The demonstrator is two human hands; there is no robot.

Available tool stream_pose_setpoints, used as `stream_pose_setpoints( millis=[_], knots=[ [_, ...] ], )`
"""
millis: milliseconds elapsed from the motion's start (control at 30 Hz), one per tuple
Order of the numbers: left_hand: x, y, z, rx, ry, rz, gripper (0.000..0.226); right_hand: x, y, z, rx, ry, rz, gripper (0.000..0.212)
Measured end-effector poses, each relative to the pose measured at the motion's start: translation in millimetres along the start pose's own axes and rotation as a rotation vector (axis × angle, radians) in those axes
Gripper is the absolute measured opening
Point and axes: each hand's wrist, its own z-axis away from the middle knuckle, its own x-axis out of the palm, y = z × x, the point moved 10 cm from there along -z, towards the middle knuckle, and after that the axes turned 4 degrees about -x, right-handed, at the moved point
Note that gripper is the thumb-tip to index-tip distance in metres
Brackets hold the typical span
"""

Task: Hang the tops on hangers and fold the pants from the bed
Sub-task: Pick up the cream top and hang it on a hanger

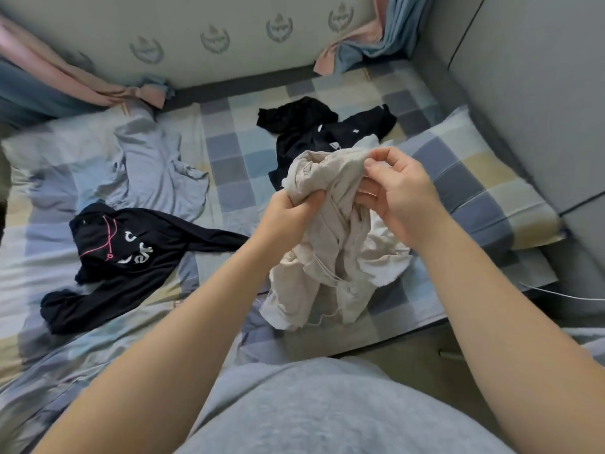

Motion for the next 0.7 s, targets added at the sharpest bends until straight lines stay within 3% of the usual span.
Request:
stream_pose_setpoints(
  millis=[67,100,200,267,300,367,433,467,600,700],
  knots=[
    [-19.9,19.4,11.9,0.019,0.053,0.04,0.01,-3.1,-8.8,10.8,-0.077,0.024,0.035,0.007],
    [-30.0,28.6,19.0,0.028,0.064,0.071,0.013,-1.5,-5.9,18.4,-0.086,0.016,0.068,0.015],
    [-54.1,51.2,41.5,0.044,0.039,0.201,0.029,18.7,30.7,47.0,0.037,-0.09,0.218,0.074],
    [-67.3,62.4,57.0,0.043,0.027,0.278,0.033,42.3,63.8,67.9,0.162,-0.173,0.286,0.09],
    [-74.7,66.9,64.9,0.043,0.032,0.303,0.035,53.4,80.3,76.2,0.207,-0.199,0.313,0.083],
    [-87.9,72.2,75.7,0.039,0.044,0.327,0.037,63.8,105.0,83.0,0.243,-0.2,0.404,0.047],
    [-107.8,73.9,86.9,0.048,0.069,0.323,0.037,69.6,114.5,85.0,0.206,-0.152,0.51,0.013],
    [-119.0,73.3,91.8,0.051,0.093,0.324,0.036,69.5,113.8,85.6,0.184,-0.122,0.541,0.007],
    [-161.2,55.5,103.6,0.001,0.227,0.25,0.029,61.1,80.4,80.9,0.105,-0.025,0.58,0.02],
    [-171.0,31.2,113.3,-0.2,0.273,-0.133,0.037,62.0,39.2,76.0,0.08,0.005,0.465,0.024]
  ],
)
